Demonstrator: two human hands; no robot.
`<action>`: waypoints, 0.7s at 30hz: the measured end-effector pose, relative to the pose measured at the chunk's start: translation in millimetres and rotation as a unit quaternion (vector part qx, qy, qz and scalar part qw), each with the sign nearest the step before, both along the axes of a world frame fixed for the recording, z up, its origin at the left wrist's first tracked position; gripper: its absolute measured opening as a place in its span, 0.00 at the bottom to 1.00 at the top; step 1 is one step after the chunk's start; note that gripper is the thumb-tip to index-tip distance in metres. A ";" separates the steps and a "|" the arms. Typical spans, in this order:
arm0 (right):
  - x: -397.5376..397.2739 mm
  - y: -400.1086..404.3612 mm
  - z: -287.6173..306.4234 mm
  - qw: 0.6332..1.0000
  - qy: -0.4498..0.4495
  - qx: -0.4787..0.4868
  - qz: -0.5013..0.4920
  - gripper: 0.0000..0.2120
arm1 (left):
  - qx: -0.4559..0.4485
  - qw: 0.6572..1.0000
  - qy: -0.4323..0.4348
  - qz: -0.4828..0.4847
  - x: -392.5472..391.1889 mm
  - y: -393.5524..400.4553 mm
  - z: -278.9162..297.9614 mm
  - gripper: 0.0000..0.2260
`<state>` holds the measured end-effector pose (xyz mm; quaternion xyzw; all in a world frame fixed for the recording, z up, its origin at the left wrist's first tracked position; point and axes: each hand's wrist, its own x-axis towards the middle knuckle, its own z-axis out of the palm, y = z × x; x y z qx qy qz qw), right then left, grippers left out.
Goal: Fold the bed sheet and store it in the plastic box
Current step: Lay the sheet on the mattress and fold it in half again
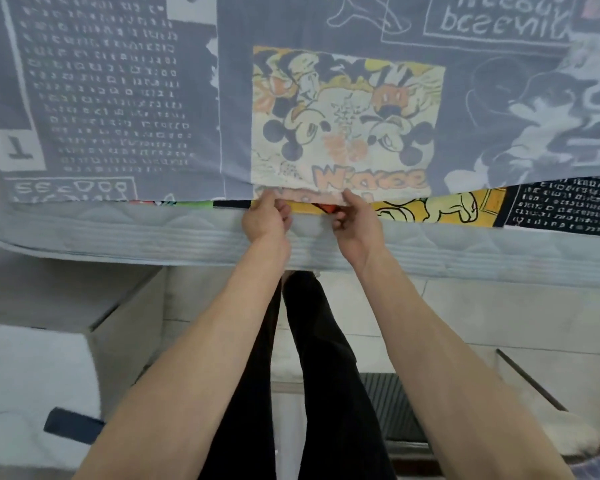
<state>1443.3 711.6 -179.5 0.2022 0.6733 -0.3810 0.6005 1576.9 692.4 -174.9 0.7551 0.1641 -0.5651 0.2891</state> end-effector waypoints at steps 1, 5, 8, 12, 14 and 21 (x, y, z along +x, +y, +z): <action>-2.8 1.5 -0.7 1.000 0.013 0.002 0.020 0.07 | 0.010 1.000 0.001 -0.002 -3.7 -0.3 1.1 0.10; -7.2 18.6 -5.6 0.991 0.081 0.024 0.108 0.07 | 0.006 1.000 0.015 0.023 -20.5 -0.9 2.4 0.11; -8.5 20.5 -8.6 0.988 0.103 0.030 0.114 0.09 | -0.001 0.998 -0.050 0.048 -23.9 7.4 -5.5 0.08; -15.8 16.1 -7.4 0.994 0.085 0.037 0.055 0.11 | 0.008 0.998 -0.066 0.023 -18.4 17.4 -15.8 0.09; -28.7 12.4 -5.4 0.998 0.056 0.037 0.003 0.08 | 0.012 0.998 -0.060 0.003 -11.2 16.9 -20.4 0.09; -79.0 28.1 -7.6 0.994 0.067 0.071 -0.057 0.09 | 0.060 0.988 -0.119 -0.073 -7.6 15.9 -41.6 0.12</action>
